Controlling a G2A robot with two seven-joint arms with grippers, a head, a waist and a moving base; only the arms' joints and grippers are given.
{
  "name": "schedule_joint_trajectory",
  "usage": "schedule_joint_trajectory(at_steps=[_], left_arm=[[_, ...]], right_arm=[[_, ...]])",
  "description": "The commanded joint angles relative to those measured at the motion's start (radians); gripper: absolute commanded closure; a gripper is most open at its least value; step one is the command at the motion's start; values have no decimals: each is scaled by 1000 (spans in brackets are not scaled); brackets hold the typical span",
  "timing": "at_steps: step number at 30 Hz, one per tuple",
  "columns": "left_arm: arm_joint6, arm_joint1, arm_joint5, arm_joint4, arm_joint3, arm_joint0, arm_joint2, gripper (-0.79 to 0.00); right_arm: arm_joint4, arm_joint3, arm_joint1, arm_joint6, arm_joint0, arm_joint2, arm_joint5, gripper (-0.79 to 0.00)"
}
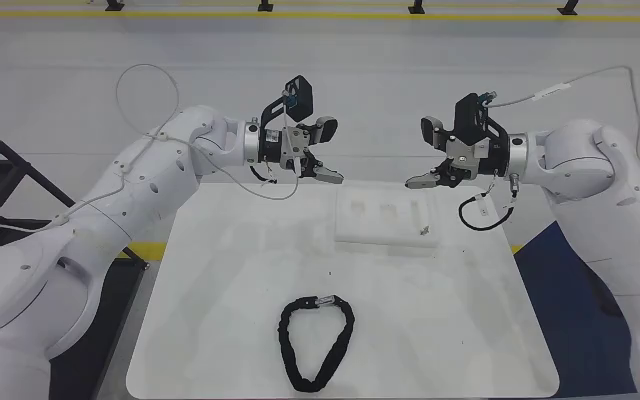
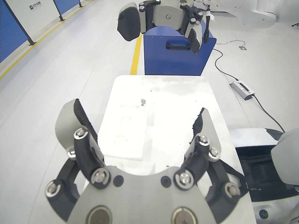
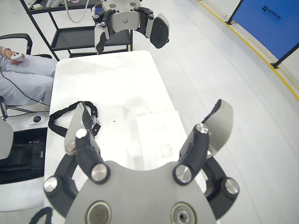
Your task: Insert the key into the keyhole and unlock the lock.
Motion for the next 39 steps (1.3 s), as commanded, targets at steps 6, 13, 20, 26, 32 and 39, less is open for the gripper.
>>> schedule_joint_trajectory(at_steps=[6,13,20,26,32,39], left_arm=[[0,0,0,0,0,0,0,-784],[0,0,0,0,0,0,0,-784],[0,0,0,0,0,0,0,-785],[0,0,0,0,0,0,0,-785],[0,0,0,0,0,0,0,-785],[0,0,0,0,0,0,0,-785]], right_arm=[[0,0,0,0,0,0,0,-784],[0,0,0,0,0,0,0,-784],[-22,-24,7,-7,-29,12,19,-785],[-35,44,7,46,-46,-13,43,-785],[4,166,-12,76,-33,-66,106,-785],[32,319,-53,75,-9,-129,212,-785]])
